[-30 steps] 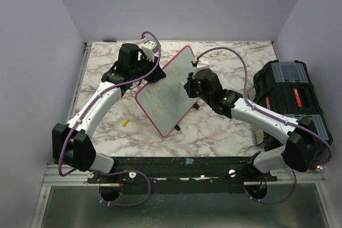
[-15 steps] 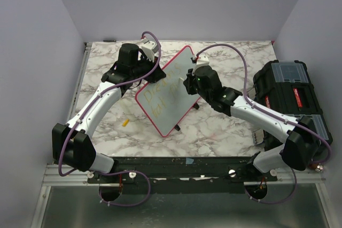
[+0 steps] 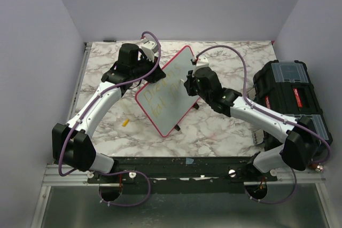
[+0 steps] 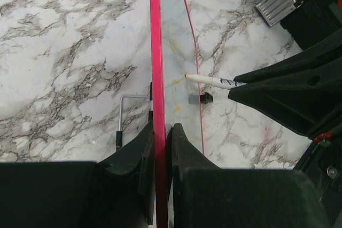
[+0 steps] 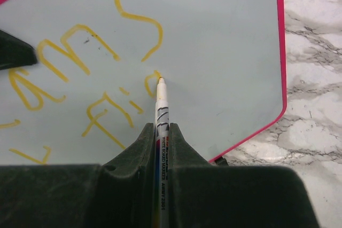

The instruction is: Write a sentence on the whiteboard

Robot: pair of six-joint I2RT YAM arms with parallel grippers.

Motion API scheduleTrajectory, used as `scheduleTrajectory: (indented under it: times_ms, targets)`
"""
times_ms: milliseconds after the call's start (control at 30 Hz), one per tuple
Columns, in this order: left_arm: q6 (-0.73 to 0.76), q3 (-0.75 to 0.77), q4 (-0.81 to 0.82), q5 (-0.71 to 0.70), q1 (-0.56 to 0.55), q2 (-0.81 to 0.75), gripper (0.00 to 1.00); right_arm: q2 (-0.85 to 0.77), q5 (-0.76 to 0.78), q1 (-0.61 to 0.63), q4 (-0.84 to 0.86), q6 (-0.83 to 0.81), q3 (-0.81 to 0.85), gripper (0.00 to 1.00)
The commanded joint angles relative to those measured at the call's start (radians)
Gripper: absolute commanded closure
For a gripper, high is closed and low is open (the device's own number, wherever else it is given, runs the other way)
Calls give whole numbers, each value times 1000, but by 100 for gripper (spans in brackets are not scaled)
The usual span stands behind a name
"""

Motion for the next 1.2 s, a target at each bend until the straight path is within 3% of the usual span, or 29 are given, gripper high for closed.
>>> scheduleTrajectory:
  times_ms: [0,600,1167]
  targets:
    - [127,-34,-39,-20,-28,28,100,0,-15,1,1,14,-45,99]
    - [127,-34,-38,-20,-28,28,100,-38,-45,1,6,73,-178,99]
    - [127,-37,-39,-23,-28,23,100,-33,-127,1,3,84,-79,99]
